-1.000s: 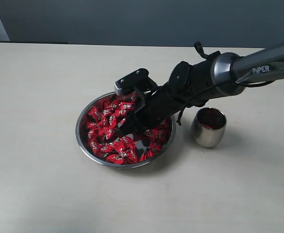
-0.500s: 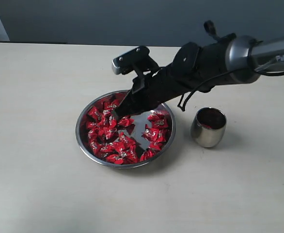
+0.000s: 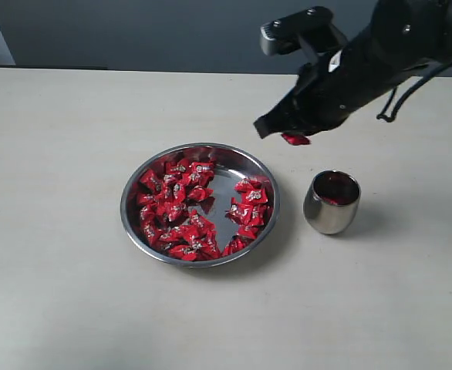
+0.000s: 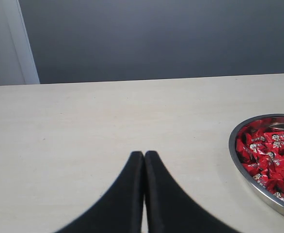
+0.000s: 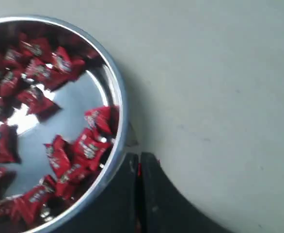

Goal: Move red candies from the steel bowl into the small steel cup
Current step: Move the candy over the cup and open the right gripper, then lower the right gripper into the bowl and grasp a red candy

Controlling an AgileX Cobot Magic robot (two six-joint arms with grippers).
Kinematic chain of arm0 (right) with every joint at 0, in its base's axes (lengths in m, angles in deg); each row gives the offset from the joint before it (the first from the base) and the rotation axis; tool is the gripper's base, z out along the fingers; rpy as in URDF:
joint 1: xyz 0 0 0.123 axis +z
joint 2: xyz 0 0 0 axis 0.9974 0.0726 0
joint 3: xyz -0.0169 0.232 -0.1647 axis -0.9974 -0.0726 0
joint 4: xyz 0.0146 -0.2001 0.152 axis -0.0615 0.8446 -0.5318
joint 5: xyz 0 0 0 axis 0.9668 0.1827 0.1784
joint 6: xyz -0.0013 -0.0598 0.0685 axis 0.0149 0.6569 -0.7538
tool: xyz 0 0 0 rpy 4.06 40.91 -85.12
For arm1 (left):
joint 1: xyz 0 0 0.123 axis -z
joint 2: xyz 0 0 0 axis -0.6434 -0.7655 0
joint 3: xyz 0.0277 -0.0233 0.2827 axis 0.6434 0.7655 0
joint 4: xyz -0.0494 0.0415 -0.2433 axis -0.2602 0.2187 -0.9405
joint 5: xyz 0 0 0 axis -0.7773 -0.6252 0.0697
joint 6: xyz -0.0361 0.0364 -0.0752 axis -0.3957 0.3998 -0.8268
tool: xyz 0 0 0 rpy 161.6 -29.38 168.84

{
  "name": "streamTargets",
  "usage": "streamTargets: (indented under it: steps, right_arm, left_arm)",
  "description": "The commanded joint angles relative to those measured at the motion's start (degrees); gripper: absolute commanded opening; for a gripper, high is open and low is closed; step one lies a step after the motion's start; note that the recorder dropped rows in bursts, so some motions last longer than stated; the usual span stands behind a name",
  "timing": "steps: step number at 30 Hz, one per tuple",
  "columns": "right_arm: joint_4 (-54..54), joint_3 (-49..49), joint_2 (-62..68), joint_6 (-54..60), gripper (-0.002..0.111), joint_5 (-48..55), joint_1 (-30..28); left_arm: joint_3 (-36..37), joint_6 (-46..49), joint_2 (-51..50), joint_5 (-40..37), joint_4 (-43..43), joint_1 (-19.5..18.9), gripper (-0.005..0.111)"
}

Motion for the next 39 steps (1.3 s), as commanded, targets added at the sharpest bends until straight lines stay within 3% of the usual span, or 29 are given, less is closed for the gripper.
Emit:
streamTargets:
  steps: [1,10,13,16,20,23,30,36,39]
  right_arm:
    - [1.80,-4.46,-1.04,-2.32,-0.001,1.53,-4.07]
    - [3.60,-6.54,-1.04,-2.47,0.002,4.76,-4.07]
    - [4.71,-6.54,-1.04,-2.47,0.019,5.14,-4.07]
    - [4.81,-6.54,-1.04,-2.47,0.043,4.05,-4.07]
    - [2.98,-6.54,-1.04,-2.47,0.040,1.59,-4.07]
    - [-4.54,-6.54,-1.04,-0.98,0.037,-1.15,-2.91]
    - [-24.62,-6.54,0.86,21.08,0.036,-9.43,3.03]
    - [-29.20,-4.55,6.99,26.50,0.050,-13.72,6.82]
    - [-29.69,-1.25,10.87,26.50,0.050,-14.04,7.78]
  left_arm:
    - [0.14,-0.13,0.26,0.23,0.15,0.35,0.000]
    - [0.14,-0.13,0.26,0.23,0.15,0.35,0.000]
    - [0.14,-0.13,0.26,0.23,0.15,0.35,0.000]
    - [0.14,-0.13,0.26,0.23,0.15,0.35,0.000]
    - [0.14,-0.13,0.26,0.23,0.15,0.35,0.000]
    - [0.14,-0.13,0.26,0.23,0.15,0.35,0.000]
    - [0.14,-0.13,0.26,0.23,0.15,0.35,0.000]
    - [0.14,-0.13,0.26,0.23,0.15,0.35,0.000]
    - [0.14,-0.13,0.26,0.23,0.15,0.35,0.000]
